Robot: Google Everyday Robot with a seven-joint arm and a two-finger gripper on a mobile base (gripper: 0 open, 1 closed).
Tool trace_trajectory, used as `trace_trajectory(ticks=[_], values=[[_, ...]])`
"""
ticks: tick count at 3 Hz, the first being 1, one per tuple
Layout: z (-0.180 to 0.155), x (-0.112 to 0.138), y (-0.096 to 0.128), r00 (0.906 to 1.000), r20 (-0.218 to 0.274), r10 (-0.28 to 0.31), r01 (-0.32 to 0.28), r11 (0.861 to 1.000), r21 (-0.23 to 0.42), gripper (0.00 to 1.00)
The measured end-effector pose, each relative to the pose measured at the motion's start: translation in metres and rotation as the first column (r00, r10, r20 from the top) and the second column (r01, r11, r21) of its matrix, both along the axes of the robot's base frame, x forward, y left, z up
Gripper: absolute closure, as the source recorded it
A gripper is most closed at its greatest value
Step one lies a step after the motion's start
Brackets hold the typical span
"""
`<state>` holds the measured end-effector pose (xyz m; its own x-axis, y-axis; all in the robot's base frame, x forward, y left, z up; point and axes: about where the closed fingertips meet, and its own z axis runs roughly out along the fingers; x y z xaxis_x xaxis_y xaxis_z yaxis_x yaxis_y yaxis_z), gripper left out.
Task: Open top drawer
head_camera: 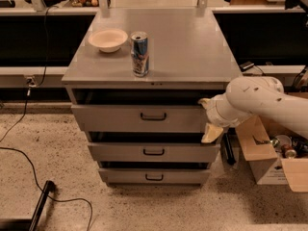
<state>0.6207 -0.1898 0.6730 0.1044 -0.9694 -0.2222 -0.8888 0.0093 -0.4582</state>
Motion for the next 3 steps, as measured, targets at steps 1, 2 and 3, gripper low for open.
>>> trace_trajectory(ticks=[1, 2, 3], values=[[-0.0021, 0.0049, -0.0004, 0.9997, -0.024, -0.004, 0.004, 1.000, 0.005, 0.22], [-0.0063, 0.0085, 0.0019, 0.9992, -0.040, -0.007, 0.007, 1.000, 0.003, 0.21], [-0.0063, 0.0083, 0.0020, 0.9992, -0.040, -0.007, 0.007, 1.000, 0.003, 0.21]])
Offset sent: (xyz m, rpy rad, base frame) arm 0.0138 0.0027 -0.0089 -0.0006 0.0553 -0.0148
